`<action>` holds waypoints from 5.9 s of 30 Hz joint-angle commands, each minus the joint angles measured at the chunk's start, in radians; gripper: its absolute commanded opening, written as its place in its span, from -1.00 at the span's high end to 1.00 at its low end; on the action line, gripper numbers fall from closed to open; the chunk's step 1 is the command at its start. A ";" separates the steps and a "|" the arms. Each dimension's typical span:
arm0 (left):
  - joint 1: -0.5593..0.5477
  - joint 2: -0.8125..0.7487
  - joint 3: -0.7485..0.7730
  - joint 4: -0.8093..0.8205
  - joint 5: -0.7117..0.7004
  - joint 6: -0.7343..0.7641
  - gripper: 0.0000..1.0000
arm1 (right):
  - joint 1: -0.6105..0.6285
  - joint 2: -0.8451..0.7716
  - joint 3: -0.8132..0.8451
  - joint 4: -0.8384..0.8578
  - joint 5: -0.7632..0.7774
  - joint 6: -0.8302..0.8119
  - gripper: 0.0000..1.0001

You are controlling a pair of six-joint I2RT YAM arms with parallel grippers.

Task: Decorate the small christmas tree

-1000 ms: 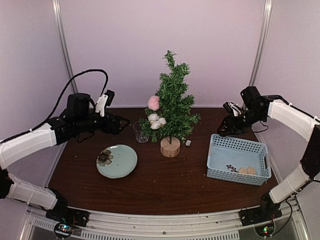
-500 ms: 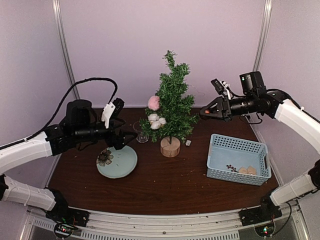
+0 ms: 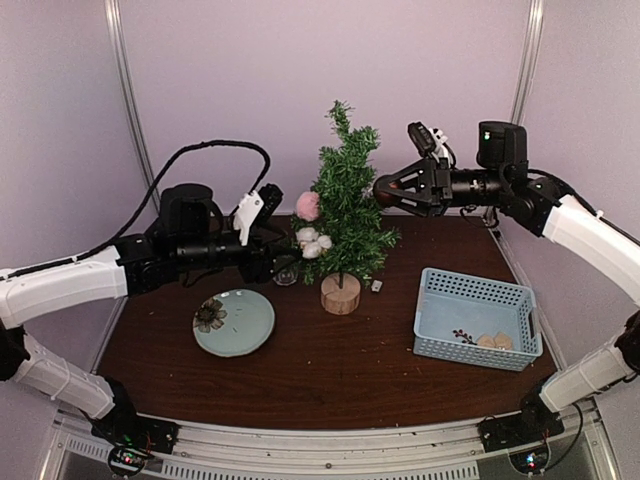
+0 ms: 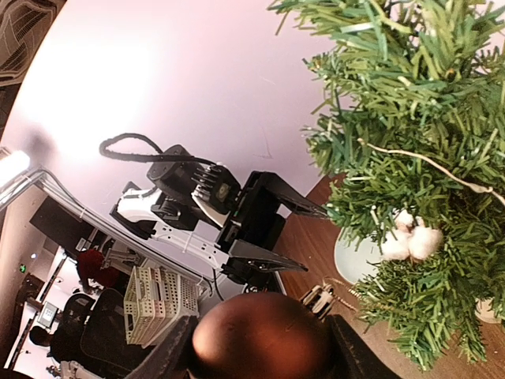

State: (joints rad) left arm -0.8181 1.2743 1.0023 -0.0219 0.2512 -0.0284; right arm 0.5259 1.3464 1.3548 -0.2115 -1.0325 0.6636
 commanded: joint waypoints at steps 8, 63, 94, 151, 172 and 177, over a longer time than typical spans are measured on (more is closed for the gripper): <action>-0.063 0.105 0.099 0.194 0.004 0.039 -0.07 | 0.107 0.020 -0.015 0.189 -0.034 0.144 0.27; -0.102 0.351 0.466 0.155 0.007 -0.133 1.00 | -0.009 0.060 -0.031 0.412 -0.026 0.350 0.42; -0.100 0.313 0.466 0.137 -0.097 -0.121 1.00 | 0.006 0.172 0.123 0.363 -0.025 0.307 0.42; -0.067 0.357 0.571 -0.054 -0.071 -0.198 1.00 | 0.019 0.168 0.095 0.320 -0.003 0.286 0.48; -0.067 0.317 0.522 0.016 0.012 -0.193 1.00 | 0.020 0.153 0.097 0.451 -0.045 0.378 0.47; -0.067 0.327 0.538 0.000 0.039 -0.193 1.00 | 0.026 0.149 0.099 0.438 -0.057 0.370 0.47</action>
State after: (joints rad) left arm -0.8898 1.6199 1.5204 -0.0544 0.2497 -0.2169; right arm 0.5400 1.5295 1.4521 0.1989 -1.0634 1.0286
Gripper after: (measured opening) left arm 0.002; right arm 0.489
